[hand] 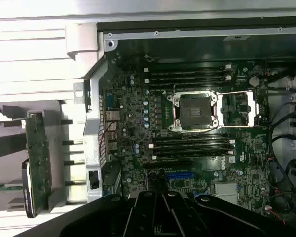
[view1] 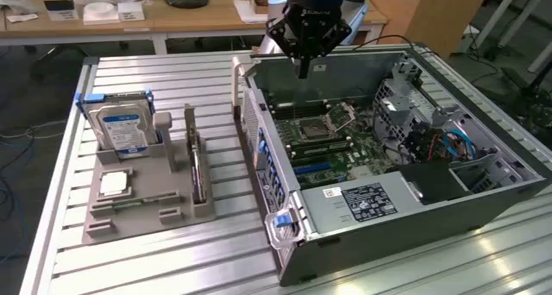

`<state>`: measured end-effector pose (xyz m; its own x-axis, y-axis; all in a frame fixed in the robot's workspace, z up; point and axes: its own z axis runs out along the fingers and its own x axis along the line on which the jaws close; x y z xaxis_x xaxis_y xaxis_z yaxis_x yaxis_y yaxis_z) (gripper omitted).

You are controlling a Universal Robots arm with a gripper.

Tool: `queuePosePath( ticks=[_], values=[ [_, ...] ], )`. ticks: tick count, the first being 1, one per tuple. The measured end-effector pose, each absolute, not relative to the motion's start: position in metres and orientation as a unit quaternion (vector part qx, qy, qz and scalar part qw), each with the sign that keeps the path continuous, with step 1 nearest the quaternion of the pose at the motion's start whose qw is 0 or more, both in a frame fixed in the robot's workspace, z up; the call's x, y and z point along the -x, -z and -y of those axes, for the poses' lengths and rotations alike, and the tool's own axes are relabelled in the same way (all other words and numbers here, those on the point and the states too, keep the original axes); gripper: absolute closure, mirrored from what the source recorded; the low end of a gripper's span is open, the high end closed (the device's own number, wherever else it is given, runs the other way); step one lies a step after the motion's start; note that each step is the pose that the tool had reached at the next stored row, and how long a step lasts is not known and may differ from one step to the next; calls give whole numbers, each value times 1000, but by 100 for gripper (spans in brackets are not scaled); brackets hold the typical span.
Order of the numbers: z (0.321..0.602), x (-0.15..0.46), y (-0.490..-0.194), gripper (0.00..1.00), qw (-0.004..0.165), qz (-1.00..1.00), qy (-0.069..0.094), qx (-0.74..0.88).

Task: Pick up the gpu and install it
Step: 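Reach for the gpu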

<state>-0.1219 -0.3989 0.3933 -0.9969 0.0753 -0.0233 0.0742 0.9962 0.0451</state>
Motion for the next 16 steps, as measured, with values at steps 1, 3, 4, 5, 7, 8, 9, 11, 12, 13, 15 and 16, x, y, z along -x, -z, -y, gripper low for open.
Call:
queuePosePath(
  ticks=[1,3,4,5,7,8,9,11,12,13,15,16],
  values=[
    [399,122,-393,89,12,-999,-22,-37],
    [399,122,-393,89,13,-999,-22,-37],
    [399,123,-393,89,12,-999,-22,-37],
    [399,125,-393,89,12,-999,-22,-37],
    [399,130,-393,89,13,-999,-22,-37],
    [399,133,-393,89,12,-999,-22,-37],
    [399,136,-393,89,13,-999,-22,-37],
    [399,142,-393,89,13,-999,-22,-37],
    [399,145,-393,89,12,-999,-22,-37],
    [399,149,-393,89,12,-999,-22,-37],
    [399,155,-393,89,12,-999,-22,-37],
    [399,157,-393,89,12,-999,-22,-37]
  ],
)
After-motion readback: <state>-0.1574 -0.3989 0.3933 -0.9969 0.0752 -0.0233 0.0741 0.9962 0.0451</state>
